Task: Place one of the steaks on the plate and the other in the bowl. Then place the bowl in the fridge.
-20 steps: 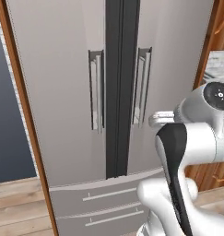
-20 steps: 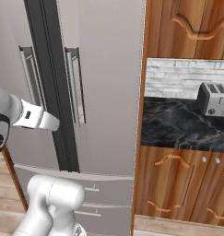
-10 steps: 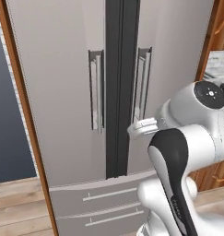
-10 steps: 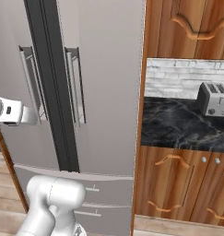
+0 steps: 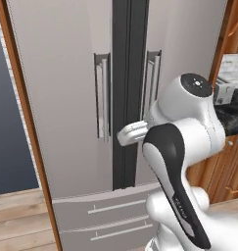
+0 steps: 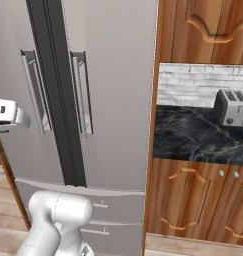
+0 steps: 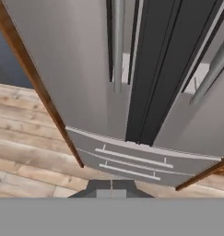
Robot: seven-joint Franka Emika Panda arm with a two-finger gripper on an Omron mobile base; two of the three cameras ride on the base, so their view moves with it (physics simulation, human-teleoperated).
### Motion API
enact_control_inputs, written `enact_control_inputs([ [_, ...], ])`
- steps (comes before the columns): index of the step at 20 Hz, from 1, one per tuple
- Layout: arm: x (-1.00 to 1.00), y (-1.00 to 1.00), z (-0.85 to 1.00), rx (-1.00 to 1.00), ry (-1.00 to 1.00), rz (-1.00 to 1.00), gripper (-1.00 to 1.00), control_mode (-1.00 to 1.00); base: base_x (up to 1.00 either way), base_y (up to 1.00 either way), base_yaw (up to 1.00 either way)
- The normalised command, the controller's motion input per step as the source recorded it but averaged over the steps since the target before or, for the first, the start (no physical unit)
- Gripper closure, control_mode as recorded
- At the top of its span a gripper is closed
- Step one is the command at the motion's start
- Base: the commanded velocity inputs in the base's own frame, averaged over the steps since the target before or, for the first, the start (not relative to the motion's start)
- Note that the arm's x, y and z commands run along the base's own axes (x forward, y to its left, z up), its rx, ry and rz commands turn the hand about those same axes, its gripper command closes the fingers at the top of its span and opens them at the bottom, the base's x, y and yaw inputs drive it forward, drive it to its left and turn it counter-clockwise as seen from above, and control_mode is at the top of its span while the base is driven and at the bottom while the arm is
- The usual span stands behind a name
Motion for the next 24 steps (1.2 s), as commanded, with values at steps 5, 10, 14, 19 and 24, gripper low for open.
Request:
enact_control_inputs([
  [5, 0.36, 0.0, -0.24, 0.0, -0.28, 0.0, 1.0, -1.0, 0.0, 0.0, 0.0],
  [10, 0.52, 0.0, -0.07, 0.0, -0.15, 0.0, -1.0, -1.0, 0.0, 0.0, 0.0],
  [14, 0.56, 0.08, 0.0, 0.0, 0.0, 0.0, -1.0, -1.0, 0.0, 0.0, 0.0],
  [19, 0.66, 0.2, 0.0, 0.0, 0.0, 0.0, -1.0, -1.0, 0.0, 0.0, 0.0],
  [24, 0.68, 0.19, 0.0, 0.0, 0.0, 0.0, -1.0, -1.0, 0.0, 0.0, 0.0],
])
